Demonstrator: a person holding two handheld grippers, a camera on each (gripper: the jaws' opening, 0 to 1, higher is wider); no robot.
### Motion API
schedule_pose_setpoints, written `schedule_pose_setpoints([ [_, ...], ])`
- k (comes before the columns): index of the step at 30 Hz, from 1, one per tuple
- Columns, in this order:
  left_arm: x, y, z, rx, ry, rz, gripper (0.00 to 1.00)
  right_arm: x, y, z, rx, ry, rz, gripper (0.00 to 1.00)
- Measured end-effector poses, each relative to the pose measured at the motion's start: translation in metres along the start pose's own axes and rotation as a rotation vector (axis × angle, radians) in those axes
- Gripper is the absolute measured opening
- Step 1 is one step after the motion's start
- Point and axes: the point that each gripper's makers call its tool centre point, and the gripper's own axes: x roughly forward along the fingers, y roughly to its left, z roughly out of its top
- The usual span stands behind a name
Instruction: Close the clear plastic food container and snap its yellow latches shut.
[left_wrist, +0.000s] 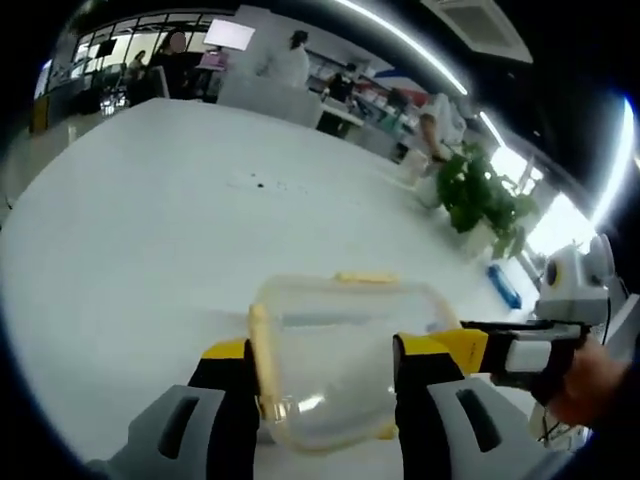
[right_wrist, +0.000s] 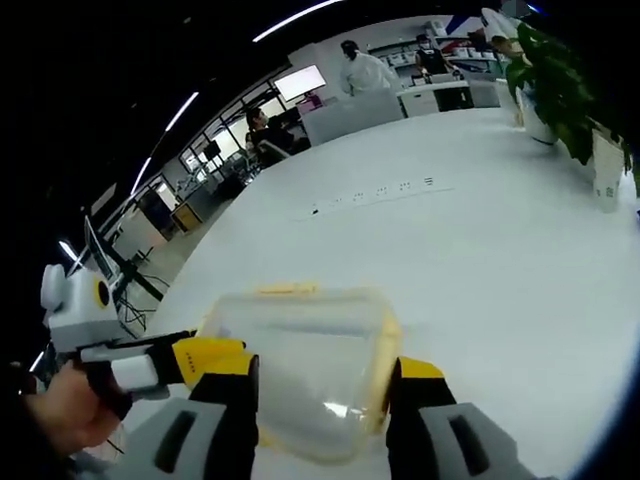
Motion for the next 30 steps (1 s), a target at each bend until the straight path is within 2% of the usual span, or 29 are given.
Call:
schedule_pose_setpoints([
  [5,-0.004,0.022,0.015,-0.007,-0.02,0.005,0.53,0.018,0.016,0.011,-0.026,-0.002,0.012,0.49],
  [11,-0.007,0.048,0.041,-0.015,-0.058,0.021,0.53,0.042,0.037,0.032,-0.039,-0.02,0.03,0.48],
  [16,-0.004,0.072,0.053,-0.041,-0.059,0.035,0.53,0.066,0.048,0.042,-0.056,-0.006,0.04,0.48],
  [19,-0.003,0.084,0.062,-0.026,-0.073,0.048,0.53,0.077,0.053,0.046,-0.046,-0.011,0.048,0.48],
  [24,0.0,0.102,0.065,-0.042,-0.075,0.06,0.53,0.093,0.06,0.046,-0.029,-0.008,0.049,0.48],
  [25,-0.001,0.104,0.067,-0.022,-0.077,0.068,0.53,0.095,0.06,0.046,-0.019,-0.008,0.047,0.48],
  [30,-0.001,0.108,0.071,-0.019,-0.095,0.071,0.53,0.098,0.061,0.049,-0.016,-0.039,0.042,0.48],
])
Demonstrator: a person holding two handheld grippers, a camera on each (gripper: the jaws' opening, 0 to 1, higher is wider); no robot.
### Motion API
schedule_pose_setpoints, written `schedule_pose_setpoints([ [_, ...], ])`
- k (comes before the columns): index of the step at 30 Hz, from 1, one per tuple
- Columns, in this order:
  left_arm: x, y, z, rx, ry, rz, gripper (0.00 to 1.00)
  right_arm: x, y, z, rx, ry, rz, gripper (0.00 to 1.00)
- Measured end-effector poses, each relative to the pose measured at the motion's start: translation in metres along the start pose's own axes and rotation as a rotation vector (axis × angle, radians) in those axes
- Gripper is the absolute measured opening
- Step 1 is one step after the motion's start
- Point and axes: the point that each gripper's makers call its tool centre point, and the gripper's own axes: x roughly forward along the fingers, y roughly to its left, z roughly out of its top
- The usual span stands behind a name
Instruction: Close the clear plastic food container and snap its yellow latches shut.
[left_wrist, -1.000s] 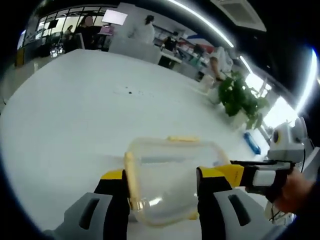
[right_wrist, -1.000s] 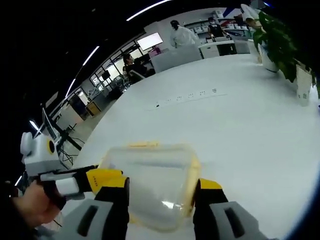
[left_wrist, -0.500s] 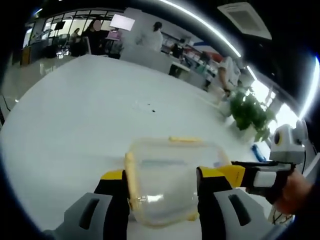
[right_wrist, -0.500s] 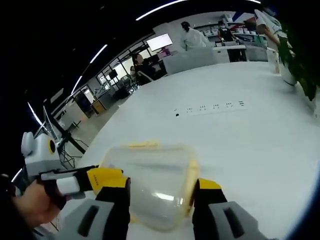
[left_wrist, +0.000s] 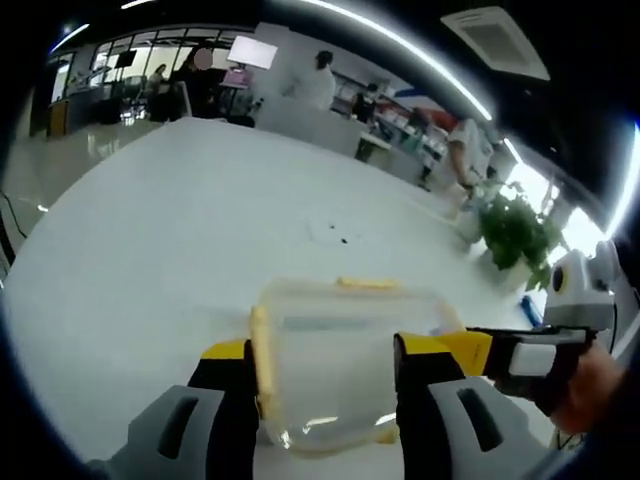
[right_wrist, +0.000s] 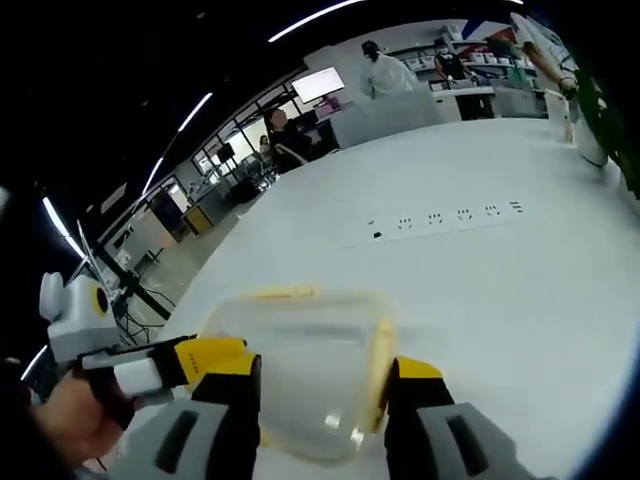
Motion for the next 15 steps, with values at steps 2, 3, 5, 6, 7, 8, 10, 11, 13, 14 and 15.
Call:
schedule_pose_setpoints([
  [2,-0.0002,-0.0002,0.0001,0.0,0.0,0.0,0.53,0.0002,-0.0006,0.0005,0.001,-0.007,-0.002,0.48],
  [3,-0.0008,-0.0006,-0.0002,-0.001,-0.001,0.0,0.53,0.0002,-0.0009,0.0009,0.003,-0.012,-0.003,0.48],
  [5,-0.0009,-0.0004,-0.0002,-0.002,-0.002,0.001,0.54,-0.0004,-0.0009,0.0007,0.004,-0.019,-0.005,0.49],
  [6,-0.001,-0.0008,-0.0001,-0.004,-0.005,0.004,0.54,-0.0007,-0.0007,0.0006,0.006,-0.022,-0.005,0.49],
  [7,-0.001,-0.001,0.0,-0.004,-0.006,0.006,0.54,-0.0009,-0.001,0.0007,0.004,-0.027,-0.005,0.49],
  [8,-0.0009,-0.0008,0.0003,-0.003,-0.007,0.005,0.54,-0.001,-0.0014,0.0009,0.006,-0.034,-0.006,0.49],
  [10,-0.0005,-0.001,0.0006,-0.005,-0.009,0.002,0.54,-0.0002,-0.0019,0.001,0.008,-0.035,-0.013,0.51],
  [11,-0.0002,-0.0004,0.0006,-0.004,-0.009,0.002,0.54,0.0004,-0.0013,0.001,0.003,-0.038,-0.018,0.52],
  [13,-0.0007,-0.0022,0.0004,0.002,-0.017,-0.006,0.55,0.0015,0.0012,0.0,-0.033,-0.032,-0.015,0.56],
  [14,-0.0004,-0.0028,0.0006,0.01,-0.018,-0.011,0.55,0.0014,0.0007,0.0002,-0.034,-0.032,-0.016,0.57],
  [15,-0.0004,-0.0041,0.0007,0.034,-0.015,-0.021,0.55,0.0016,0.0001,0.0001,-0.039,-0.032,-0.015,0.57],
])
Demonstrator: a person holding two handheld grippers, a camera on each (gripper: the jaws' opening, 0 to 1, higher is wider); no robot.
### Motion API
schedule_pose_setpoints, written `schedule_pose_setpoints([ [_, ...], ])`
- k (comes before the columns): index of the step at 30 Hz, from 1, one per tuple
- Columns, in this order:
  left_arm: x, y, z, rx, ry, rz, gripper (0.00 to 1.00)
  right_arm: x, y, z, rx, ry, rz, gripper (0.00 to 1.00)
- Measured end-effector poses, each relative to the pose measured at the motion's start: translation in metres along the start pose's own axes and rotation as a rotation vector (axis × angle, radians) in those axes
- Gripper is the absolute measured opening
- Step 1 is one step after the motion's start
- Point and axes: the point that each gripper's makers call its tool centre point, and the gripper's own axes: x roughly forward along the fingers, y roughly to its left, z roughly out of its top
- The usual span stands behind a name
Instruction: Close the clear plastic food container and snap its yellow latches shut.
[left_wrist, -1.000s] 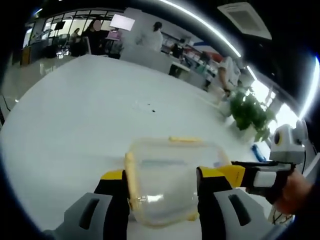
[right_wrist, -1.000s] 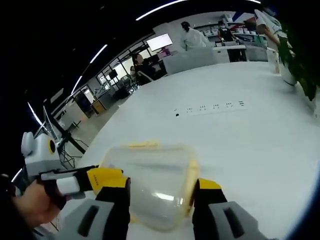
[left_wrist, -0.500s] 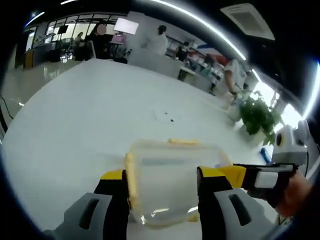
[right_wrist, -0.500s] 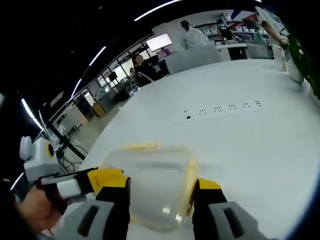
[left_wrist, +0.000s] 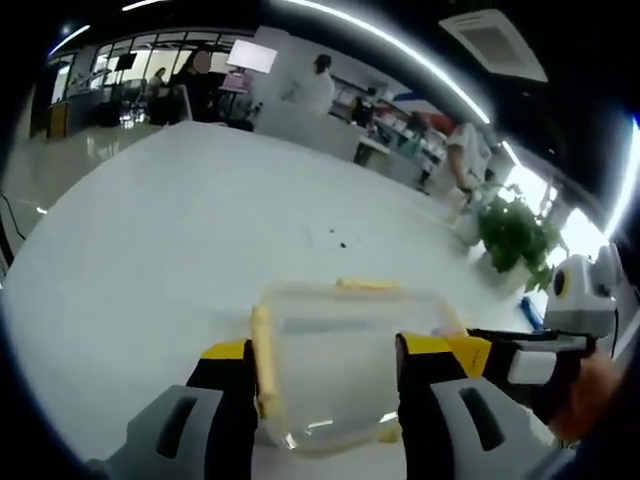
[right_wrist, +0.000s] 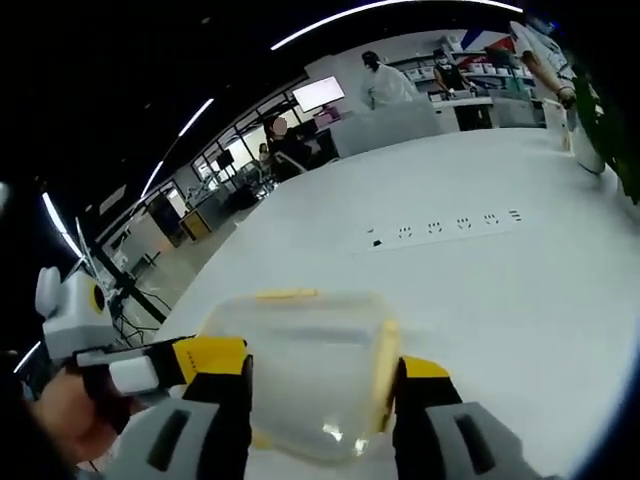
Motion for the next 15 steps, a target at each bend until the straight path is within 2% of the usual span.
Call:
schedule_pose_setpoints([
  [2,-0.002,-0.002,0.003,0.079,-0.013,0.002,0.55,-0.001,-0.002,0.001,0.003,-0.002,0.004,0.57],
  [6,-0.004,0.001,0.007,0.12,-0.014,0.025,0.53,-0.006,0.0,0.014,-0.032,-0.049,0.008,0.61],
  [8,-0.01,0.004,0.007,0.177,-0.004,0.048,0.58,-0.007,0.004,0.017,-0.052,-0.055,0.011,0.66],
  [10,-0.013,0.009,0.008,0.167,-0.004,0.055,0.64,-0.011,0.005,0.019,-0.063,-0.062,0.004,0.69],
  [12,-0.021,0.012,0.012,0.156,-0.012,0.063,0.67,-0.017,0.003,0.023,-0.067,-0.085,-0.011,0.72],
  [14,-0.03,0.017,0.019,0.193,-0.037,0.096,0.72,-0.022,0.006,0.028,-0.062,-0.122,-0.003,0.82],
  [15,-0.034,0.018,0.021,0.203,-0.048,0.103,0.76,-0.024,0.006,0.027,-0.065,-0.12,-0.003,0.87],
])
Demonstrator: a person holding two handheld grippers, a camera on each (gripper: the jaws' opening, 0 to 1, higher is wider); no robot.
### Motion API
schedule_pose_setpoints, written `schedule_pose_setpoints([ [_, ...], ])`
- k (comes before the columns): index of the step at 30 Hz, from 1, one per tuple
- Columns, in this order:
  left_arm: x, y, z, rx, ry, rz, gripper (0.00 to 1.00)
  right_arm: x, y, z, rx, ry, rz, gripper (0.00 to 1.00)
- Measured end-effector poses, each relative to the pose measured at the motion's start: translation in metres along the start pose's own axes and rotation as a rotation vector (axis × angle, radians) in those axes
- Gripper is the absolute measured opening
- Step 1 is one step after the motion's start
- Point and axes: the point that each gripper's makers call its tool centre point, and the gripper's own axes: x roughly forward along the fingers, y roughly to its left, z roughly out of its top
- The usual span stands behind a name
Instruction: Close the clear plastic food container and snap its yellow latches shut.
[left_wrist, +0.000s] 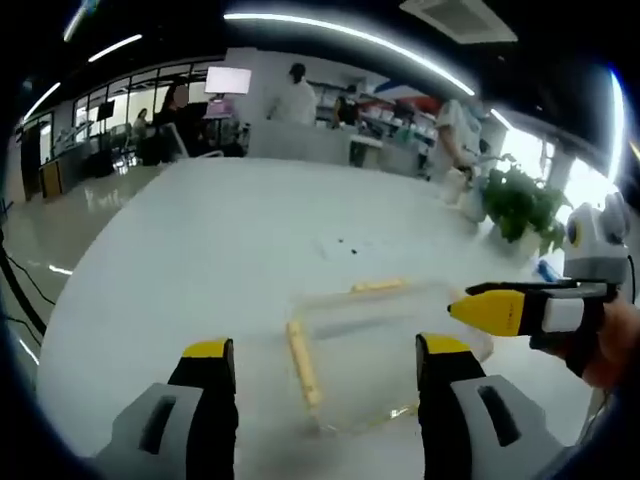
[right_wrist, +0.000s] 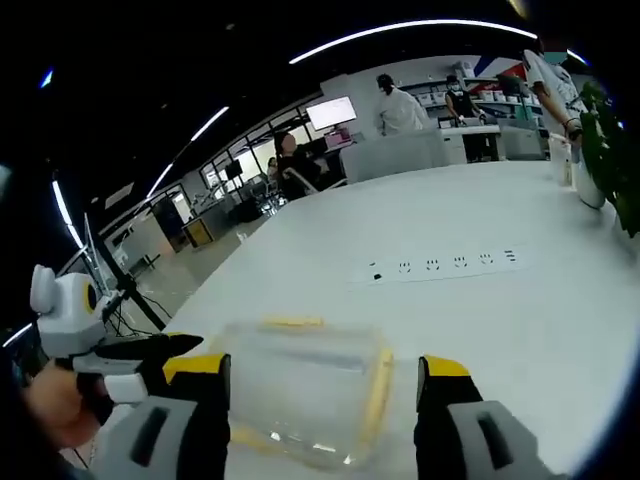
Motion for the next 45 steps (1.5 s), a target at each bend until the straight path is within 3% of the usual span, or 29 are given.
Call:
schedule_pose_setpoints([
  [2,-0.003,0.003,0.002,0.012,-0.012,0.01,0.86,-0.003,0.0,-0.001,-0.005,0.002,-0.006,0.98],
  [4,-0.002,0.006,0.005,0.037,-0.03,0.024,1.0,-0.007,-0.002,0.002,-0.027,-0.008,-0.017,1.0],
  [9,-0.007,0.004,0.001,0.056,-0.015,0.009,0.99,-0.009,-0.004,-0.002,-0.028,0.013,-0.024,1.0],
  [14,-0.011,0.002,-0.005,0.012,0.011,-0.002,0.99,-0.019,0.0,0.0,-0.057,0.012,-0.019,1.0],
  [19,-0.02,0.001,-0.002,0.018,0.007,-0.008,0.99,-0.025,0.008,-0.002,-0.056,0.028,0.035,1.0],
  [26,-0.041,-0.002,0.0,0.016,0.011,-0.016,0.99,-0.044,0.017,-0.001,-0.1,0.038,0.037,1.0],
  [31,-0.064,-0.008,0.005,0.026,0.002,-0.022,0.99,-0.067,0.022,0.001,-0.103,0.035,0.033,1.0],
  [36,-0.106,-0.007,0.009,0.019,-0.011,-0.011,0.99,-0.098,0.033,0.002,-0.123,0.03,0.031,1.0],
  [42,-0.155,-0.005,0.005,0.021,-0.017,-0.01,0.97,-0.151,0.044,-0.003,-0.123,0.002,0.025,1.0],
  [45,-0.182,-0.011,0.001,0.039,-0.011,-0.04,0.97,-0.179,0.045,-0.003,-0.102,-0.022,0.023,1.0],
])
